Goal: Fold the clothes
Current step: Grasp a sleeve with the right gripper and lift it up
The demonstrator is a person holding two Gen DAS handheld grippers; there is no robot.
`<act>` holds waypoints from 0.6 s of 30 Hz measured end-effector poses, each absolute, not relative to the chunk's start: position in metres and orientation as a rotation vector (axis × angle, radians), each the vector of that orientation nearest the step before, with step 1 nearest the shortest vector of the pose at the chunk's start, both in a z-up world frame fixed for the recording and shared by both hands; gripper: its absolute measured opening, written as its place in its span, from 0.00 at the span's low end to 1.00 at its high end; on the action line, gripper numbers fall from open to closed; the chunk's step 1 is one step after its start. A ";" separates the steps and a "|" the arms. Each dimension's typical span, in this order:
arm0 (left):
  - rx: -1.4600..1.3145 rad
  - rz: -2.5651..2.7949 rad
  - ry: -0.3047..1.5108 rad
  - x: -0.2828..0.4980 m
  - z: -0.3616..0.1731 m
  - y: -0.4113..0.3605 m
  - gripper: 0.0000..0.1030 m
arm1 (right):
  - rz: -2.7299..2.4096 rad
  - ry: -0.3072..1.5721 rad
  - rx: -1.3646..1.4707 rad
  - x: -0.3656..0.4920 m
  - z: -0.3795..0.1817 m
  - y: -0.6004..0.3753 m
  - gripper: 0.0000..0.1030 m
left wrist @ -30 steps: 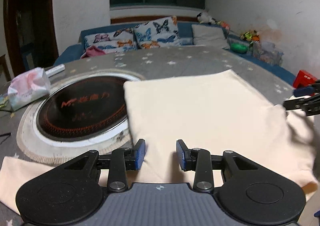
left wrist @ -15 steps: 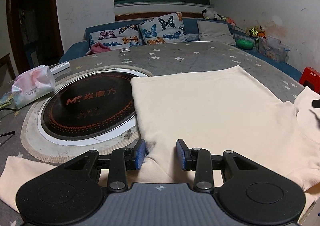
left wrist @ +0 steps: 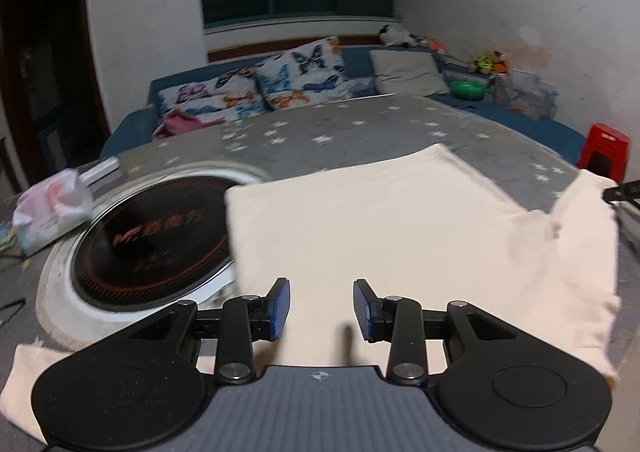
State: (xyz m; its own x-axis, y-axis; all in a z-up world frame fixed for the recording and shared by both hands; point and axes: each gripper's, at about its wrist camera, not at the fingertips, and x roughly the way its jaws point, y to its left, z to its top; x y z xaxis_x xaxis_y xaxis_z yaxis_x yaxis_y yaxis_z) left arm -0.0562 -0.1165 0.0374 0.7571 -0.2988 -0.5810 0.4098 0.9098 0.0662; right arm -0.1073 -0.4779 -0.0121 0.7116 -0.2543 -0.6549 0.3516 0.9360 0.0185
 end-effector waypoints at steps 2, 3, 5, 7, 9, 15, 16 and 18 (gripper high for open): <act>0.204 -0.421 0.591 -0.061 0.040 -0.127 0.38 | -0.344 0.695 0.159 -0.108 -0.011 -0.481 0.15; 0.209 -0.439 0.589 -0.063 0.041 -0.132 0.38 | -0.353 0.694 0.165 -0.109 -0.011 -0.482 0.10; 0.220 -0.476 0.587 -0.067 0.042 -0.144 0.39 | -0.363 0.687 0.168 -0.111 -0.010 -0.483 0.06; 0.234 -0.513 0.582 -0.071 0.043 -0.155 0.39 | -0.371 0.667 0.165 -0.113 -0.005 -0.484 0.05; 0.247 -0.550 0.582 -0.075 0.042 -0.169 0.40 | -0.382 0.645 0.156 -0.117 0.000 -0.484 0.04; 0.273 -0.646 0.588 -0.086 0.035 -0.202 0.43 | -0.400 0.646 0.145 -0.121 -0.001 -0.486 0.04; 0.278 -0.658 0.592 -0.088 0.033 -0.205 0.43 | -0.402 0.652 0.147 -0.121 -0.003 -0.487 0.04; 0.292 -0.674 0.598 -0.091 0.030 -0.211 0.43 | -0.401 0.661 0.160 -0.121 -0.008 -0.489 0.05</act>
State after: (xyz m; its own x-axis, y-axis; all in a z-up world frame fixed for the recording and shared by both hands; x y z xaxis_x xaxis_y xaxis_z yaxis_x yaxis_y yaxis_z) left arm -0.0911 -0.2111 0.0303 0.6236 -0.4971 -0.6034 0.6588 0.7496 0.0633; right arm -0.1215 -0.4892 -0.0075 0.7165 -0.3109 -0.6245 0.4110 0.9115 0.0178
